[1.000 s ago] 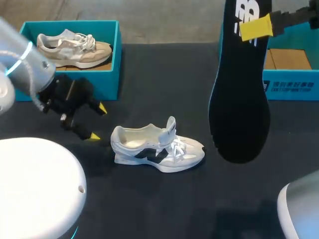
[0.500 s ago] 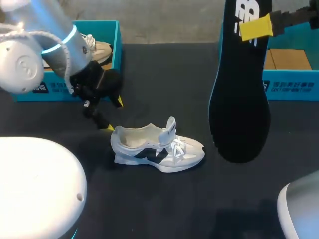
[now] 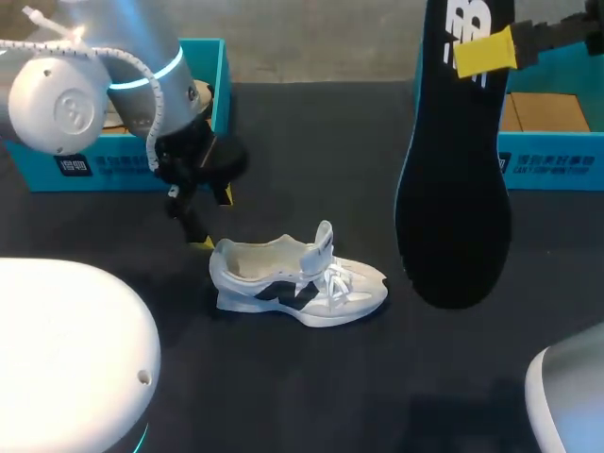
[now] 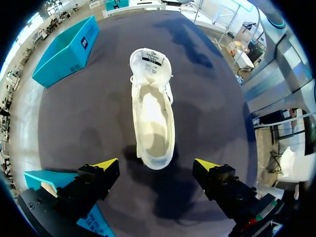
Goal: Take the shoe out of the shoebox, open the shoe tongue, remove and reinsert the insole, then place the shoe into the shoebox
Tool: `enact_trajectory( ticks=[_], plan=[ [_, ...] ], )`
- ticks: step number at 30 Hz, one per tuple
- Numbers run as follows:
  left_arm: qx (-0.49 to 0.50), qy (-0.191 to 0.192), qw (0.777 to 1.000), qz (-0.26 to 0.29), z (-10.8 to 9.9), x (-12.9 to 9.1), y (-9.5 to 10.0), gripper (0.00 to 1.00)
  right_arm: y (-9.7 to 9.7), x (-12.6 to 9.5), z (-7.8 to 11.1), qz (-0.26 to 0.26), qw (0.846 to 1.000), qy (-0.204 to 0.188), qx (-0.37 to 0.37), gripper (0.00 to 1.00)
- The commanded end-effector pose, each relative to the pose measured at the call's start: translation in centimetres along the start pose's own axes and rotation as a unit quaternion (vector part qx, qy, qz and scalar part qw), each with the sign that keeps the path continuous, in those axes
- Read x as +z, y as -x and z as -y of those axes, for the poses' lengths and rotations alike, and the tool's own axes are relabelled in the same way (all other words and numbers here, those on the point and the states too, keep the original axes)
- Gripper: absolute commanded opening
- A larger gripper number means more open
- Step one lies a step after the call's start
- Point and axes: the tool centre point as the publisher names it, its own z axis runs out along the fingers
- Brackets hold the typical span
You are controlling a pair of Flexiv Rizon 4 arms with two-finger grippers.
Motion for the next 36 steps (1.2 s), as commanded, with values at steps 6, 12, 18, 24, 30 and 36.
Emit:
enact_trajectory(
  ticks=[6,12,18,24,30,36],
  plan=[
    [0.003,0.003,1.000,0.009,1.0,0.2,1.5,1.00,-0.1,0.1,-0.3,0.001,1.000,-0.003,0.001,0.00],
    [0.025,0.002,1.000,0.015,3.2,1.0,3.2,1.00,-0.1,0.1,-0.3,0.001,1.000,-0.003,0.001,0.00],
    [0.033,0.008,0.999,0.015,5.3,2.5,4.6,1.00,-0.1,0.1,-0.3,0.001,1.000,-0.003,0.001,0.00],
    [0.049,0.022,0.999,0.005,7.2,4.7,5.8,1.00,-0.1,0.1,-0.3,0.001,1.000,-0.003,0.001,0.00],
    [0.056,0.028,0.998,-0.001,8.6,6.5,6.8,1.00,-0.1,0.1,-0.3,0.001,1.000,-0.003,0.001,0.00],
    [0.054,0.026,0.998,-0.012,8.9,8.4,6.9,1.00,-0.1,0.1,-0.3,0.001,1.000,-0.003,0.001,0.00]
  ],
)
